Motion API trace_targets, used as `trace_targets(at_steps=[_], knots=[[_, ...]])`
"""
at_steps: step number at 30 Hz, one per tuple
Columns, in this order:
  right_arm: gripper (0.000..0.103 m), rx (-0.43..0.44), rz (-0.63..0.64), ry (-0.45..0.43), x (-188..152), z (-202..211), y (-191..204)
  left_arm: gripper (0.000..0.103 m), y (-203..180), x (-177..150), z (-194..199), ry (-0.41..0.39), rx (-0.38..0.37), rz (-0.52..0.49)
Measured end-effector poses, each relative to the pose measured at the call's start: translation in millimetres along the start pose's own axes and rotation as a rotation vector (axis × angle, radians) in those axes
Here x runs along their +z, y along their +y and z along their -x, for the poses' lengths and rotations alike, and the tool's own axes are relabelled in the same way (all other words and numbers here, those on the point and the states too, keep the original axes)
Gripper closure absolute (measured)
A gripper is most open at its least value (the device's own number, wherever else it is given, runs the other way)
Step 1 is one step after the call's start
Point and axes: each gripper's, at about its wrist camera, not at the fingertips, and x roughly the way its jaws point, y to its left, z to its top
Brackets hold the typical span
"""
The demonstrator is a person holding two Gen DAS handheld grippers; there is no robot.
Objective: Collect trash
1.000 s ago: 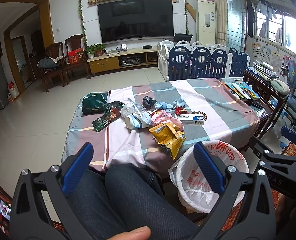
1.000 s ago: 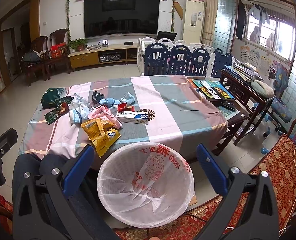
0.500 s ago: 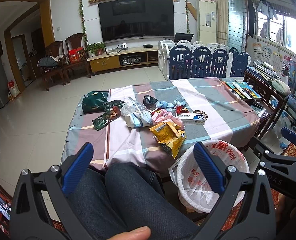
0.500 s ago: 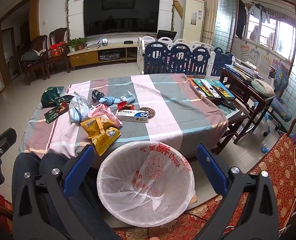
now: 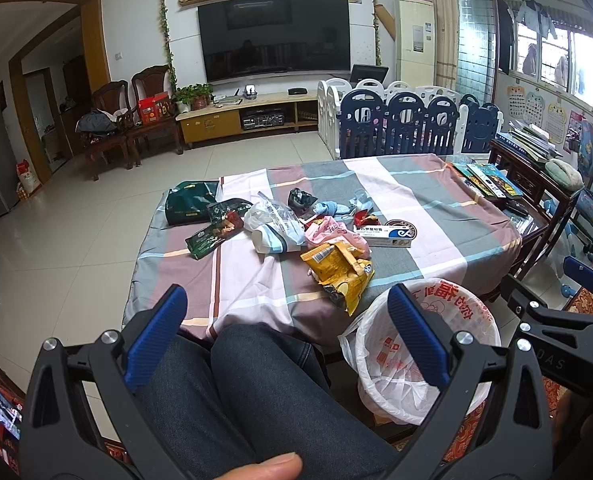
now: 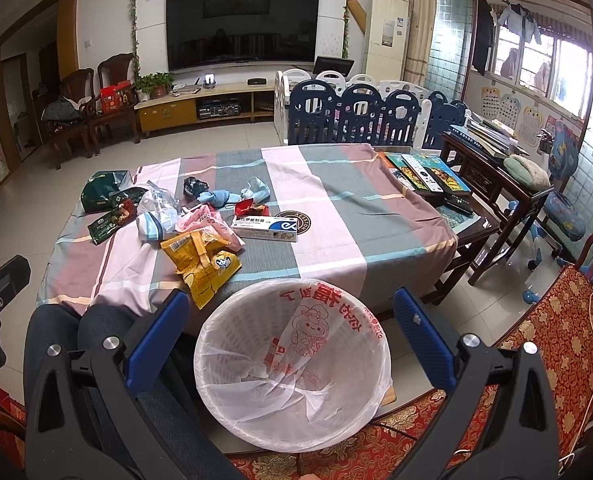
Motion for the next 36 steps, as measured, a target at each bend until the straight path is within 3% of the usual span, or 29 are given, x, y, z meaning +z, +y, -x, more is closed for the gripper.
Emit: trace_targets(at_steps=[36], knots=[[0.003, 0.005, -0.002, 0.021, -2.9, -3.4, -0.1, 0.003, 2.9, -3.3, -2.9, 0.007, -0.002, 0.002]])
